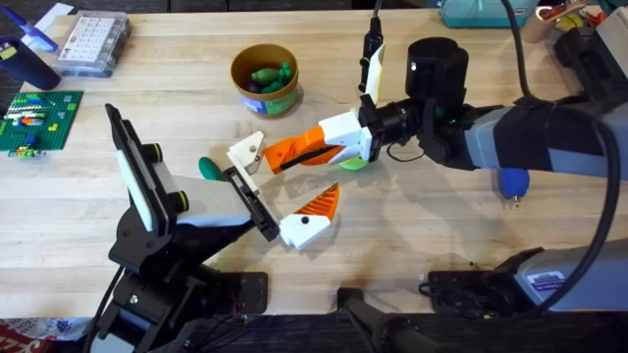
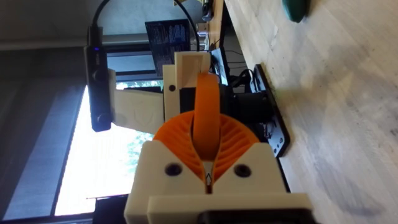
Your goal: Pick up the gripper from the table and insert it into the empty holder that is missing its gripper. Then pick up a screw, insert it into the mounting hole, and use the screwdriver to tighten it. Finally, clean up the table by picking up the vegetable and placing it into the bucket.
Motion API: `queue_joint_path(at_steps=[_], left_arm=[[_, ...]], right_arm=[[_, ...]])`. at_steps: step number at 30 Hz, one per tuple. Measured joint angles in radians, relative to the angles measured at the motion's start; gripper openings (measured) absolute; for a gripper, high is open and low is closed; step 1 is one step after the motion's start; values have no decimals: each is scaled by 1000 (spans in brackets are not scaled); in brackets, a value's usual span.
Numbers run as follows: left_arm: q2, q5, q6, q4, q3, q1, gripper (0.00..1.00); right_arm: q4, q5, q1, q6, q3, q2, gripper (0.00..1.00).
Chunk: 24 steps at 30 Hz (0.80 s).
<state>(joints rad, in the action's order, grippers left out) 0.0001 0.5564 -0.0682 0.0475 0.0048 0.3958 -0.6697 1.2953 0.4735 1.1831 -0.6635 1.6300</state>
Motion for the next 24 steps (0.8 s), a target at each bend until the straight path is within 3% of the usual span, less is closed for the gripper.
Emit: queue_joint_path(at_steps=[24], left_arm=[[0,-8,0,2,0,0,989]], right_arm=[[-99,-1,1,49,2,2,20]])
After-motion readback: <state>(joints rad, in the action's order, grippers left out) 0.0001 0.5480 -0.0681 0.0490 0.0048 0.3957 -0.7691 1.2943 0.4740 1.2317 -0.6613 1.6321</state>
